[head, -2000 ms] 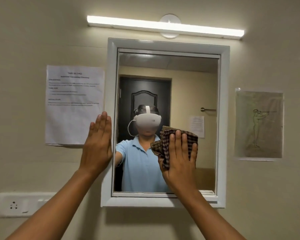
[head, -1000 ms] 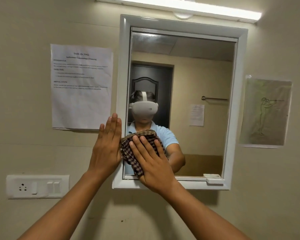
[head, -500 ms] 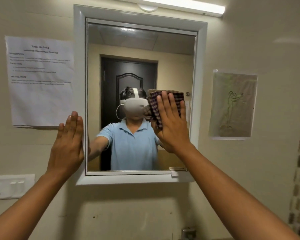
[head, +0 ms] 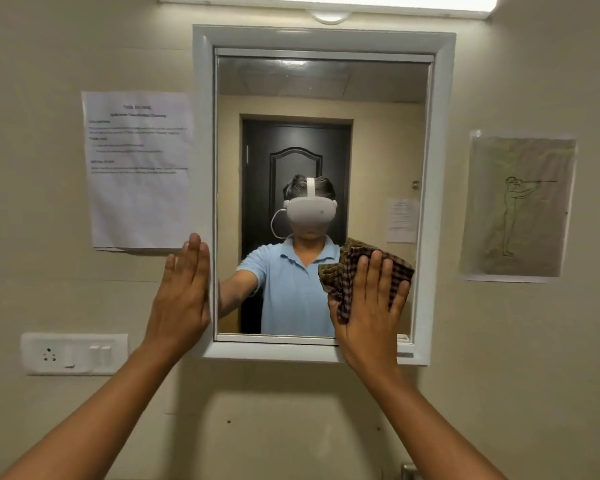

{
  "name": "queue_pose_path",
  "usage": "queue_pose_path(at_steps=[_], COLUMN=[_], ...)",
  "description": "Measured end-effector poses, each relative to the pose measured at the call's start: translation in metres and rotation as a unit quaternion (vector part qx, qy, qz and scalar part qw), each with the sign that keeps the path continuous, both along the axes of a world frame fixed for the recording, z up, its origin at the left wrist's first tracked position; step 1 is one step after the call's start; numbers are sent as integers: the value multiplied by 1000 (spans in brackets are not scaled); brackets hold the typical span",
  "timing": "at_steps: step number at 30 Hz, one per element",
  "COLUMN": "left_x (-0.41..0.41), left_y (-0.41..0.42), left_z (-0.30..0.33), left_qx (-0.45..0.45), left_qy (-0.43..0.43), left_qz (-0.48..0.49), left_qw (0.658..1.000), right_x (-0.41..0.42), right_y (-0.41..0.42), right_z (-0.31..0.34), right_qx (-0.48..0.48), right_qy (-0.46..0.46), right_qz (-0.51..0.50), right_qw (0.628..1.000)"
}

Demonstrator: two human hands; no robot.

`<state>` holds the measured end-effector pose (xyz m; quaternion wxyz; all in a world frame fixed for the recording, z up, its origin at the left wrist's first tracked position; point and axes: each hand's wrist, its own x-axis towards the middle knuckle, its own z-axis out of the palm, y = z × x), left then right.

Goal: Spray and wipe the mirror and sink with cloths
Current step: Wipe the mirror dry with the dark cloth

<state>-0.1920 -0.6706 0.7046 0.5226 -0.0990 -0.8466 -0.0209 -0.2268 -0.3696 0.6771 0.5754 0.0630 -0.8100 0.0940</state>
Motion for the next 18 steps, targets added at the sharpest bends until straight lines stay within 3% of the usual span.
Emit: queue_pose_path(at_steps=[13, 18], left_x=[-7, -12], left_y=[-27, -40], left_z=[-49, -73], left_qx=[6, 19], left_qy=[-12, -6], left_qz=[-96, -111], left_qw=[995, 994], right_x=[11, 14], right_y=[-179, -182], right_z=[5, -30], right_qx=[135, 181], right_qy=[18, 1], right_qz=[105, 102], right_qw=[985, 978])
